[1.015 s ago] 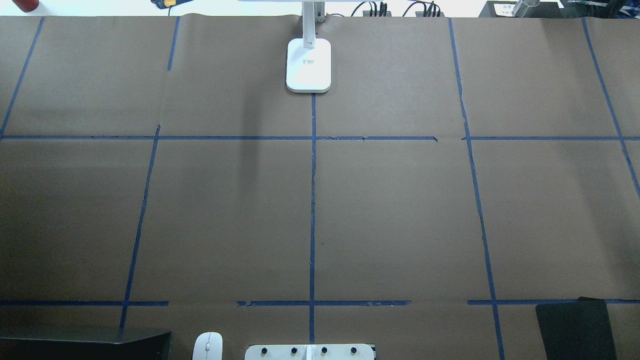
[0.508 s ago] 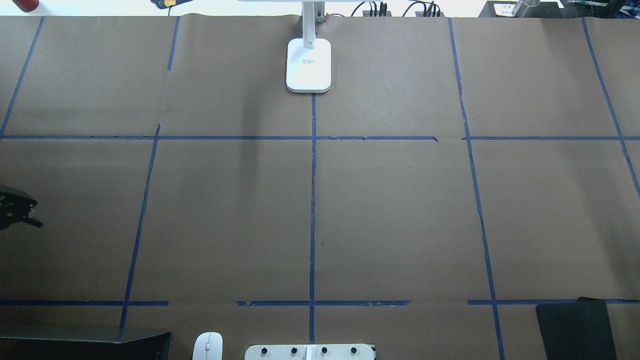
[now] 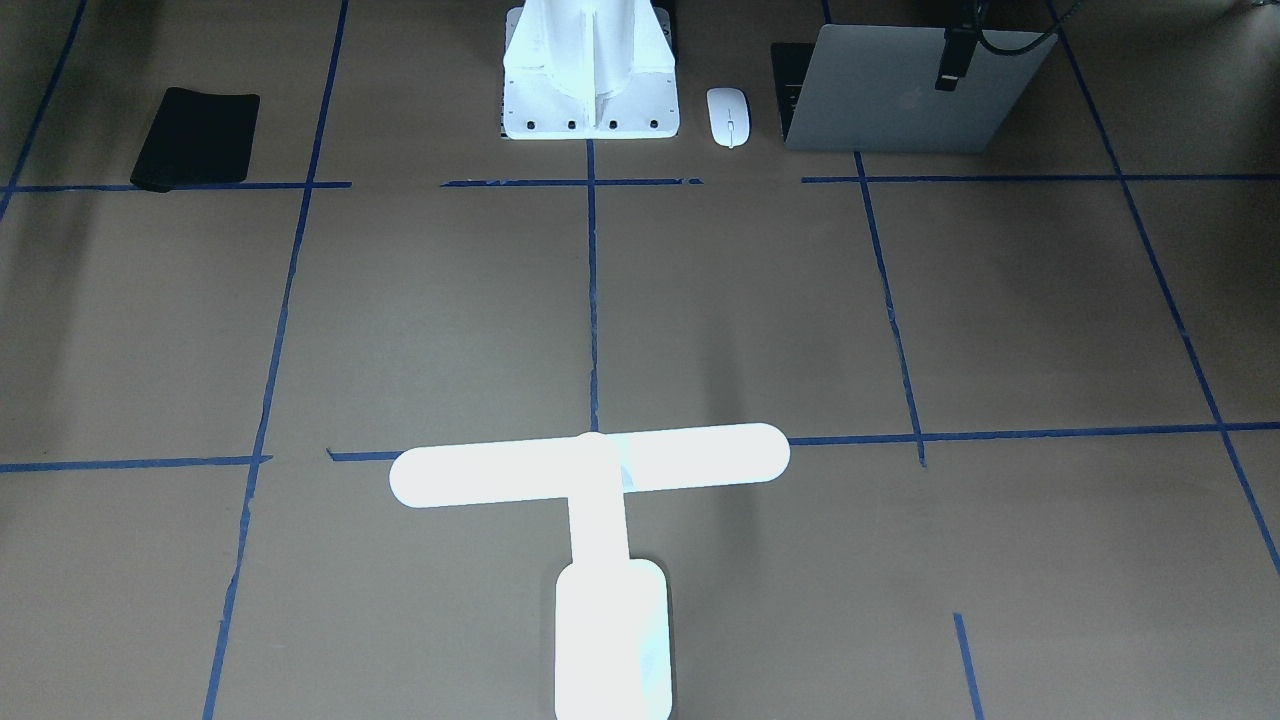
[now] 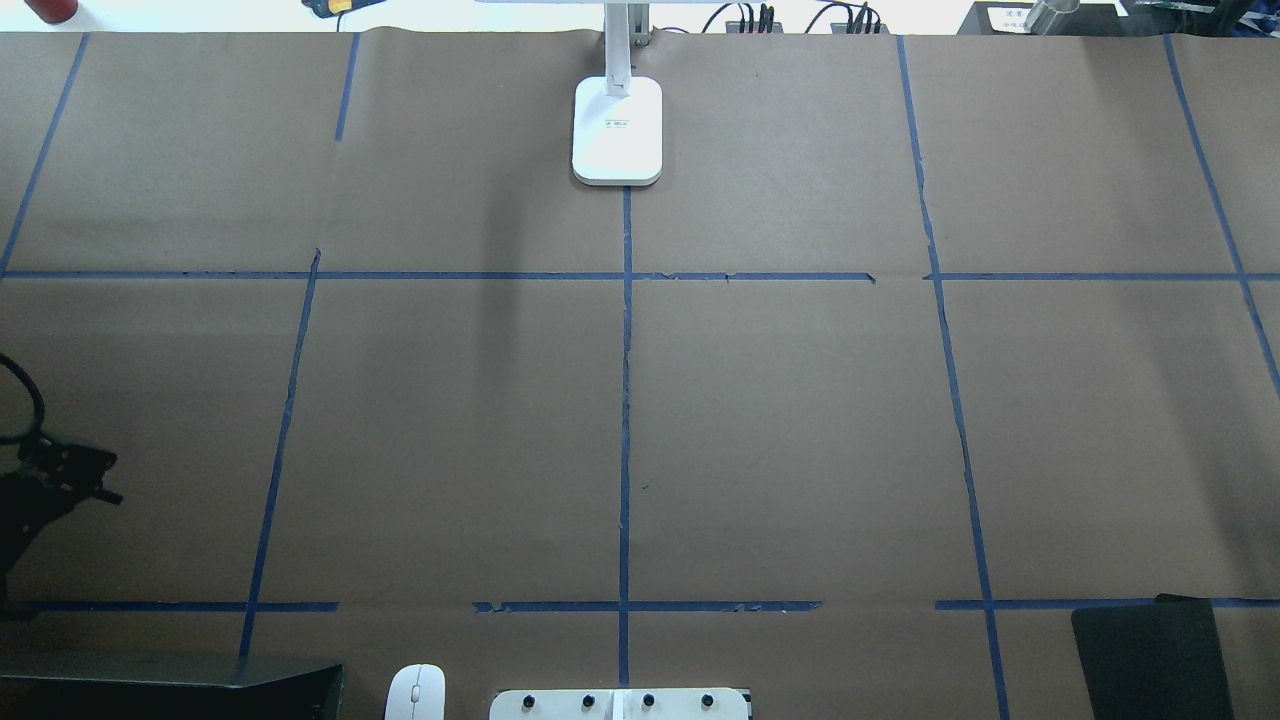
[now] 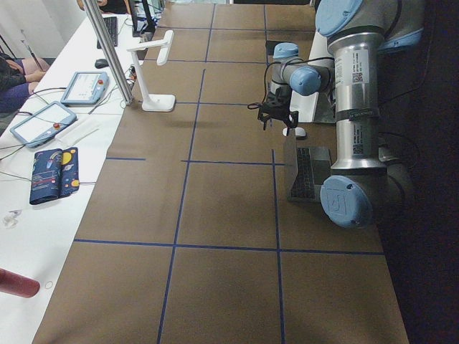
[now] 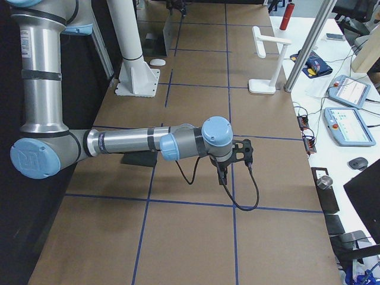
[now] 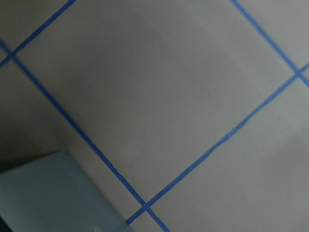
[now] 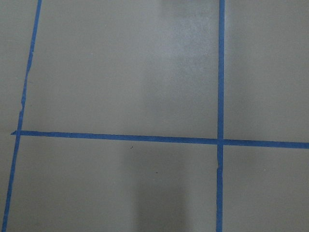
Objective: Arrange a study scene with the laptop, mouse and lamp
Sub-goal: 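Carry the open silver laptop with the left gripper toward the table, then lower the silver laptop with the left gripper in front of the lamp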
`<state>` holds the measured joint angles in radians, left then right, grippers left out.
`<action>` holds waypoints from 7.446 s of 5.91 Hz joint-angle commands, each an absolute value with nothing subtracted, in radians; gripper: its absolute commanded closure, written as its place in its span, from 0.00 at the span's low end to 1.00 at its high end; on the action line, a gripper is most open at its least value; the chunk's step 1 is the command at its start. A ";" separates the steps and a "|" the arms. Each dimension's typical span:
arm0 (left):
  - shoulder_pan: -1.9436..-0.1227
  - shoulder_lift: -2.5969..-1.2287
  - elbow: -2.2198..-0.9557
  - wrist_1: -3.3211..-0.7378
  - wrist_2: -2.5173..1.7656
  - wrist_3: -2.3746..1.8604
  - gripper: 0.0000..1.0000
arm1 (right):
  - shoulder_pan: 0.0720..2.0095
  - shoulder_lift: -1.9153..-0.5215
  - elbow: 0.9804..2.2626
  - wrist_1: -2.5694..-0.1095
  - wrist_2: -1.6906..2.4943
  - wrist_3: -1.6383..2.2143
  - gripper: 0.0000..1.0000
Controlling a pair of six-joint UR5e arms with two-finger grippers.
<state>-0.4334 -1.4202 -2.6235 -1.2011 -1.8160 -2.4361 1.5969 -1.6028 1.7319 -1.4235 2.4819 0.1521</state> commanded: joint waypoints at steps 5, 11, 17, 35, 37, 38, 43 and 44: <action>-0.224 -1.420 -2.632 -1.080 -1.743 -2.681 0.00 | 1.597 -1.577 1.749 -1.420 2.482 0.158 0.00; -0.176 -1.424 -2.596 -1.057 -1.700 -2.781 0.22 | 1.597 -1.577 1.747 -1.420 2.485 0.160 0.00; -0.384 -1.430 -2.609 -1.023 -1.687 -2.752 1.00 | 1.594 -1.555 1.747 -1.420 2.487 0.196 0.00; -0.692 -2.744 -1.318 -1.170 -1.729 -2.612 1.00 | 1.592 -1.555 1.715 -1.430 2.480 0.195 0.00; -0.683 -2.744 -1.312 -1.196 -1.729 -2.617 1.00 | 1.592 -1.557 1.717 -1.430 2.482 0.196 0.00; -0.683 -2.746 -1.313 -1.198 -1.730 -2.629 0.92 | 1.592 -1.557 1.717 -1.430 2.482 0.195 0.00; -0.684 -2.700 -1.454 -1.128 -1.772 -2.509 0.00 | 1.592 -1.572 1.729 -1.433 2.488 0.218 0.00; -0.684 -2.647 -1.551 -1.097 -1.817 -2.426 0.00 | 1.585 -1.584 1.741 -1.433 2.488 0.253 0.00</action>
<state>-0.6840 -2.6896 -1.4674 -1.1283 -1.7851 -2.4988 1.5896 -1.5729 1.7299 -1.4330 2.4876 0.2238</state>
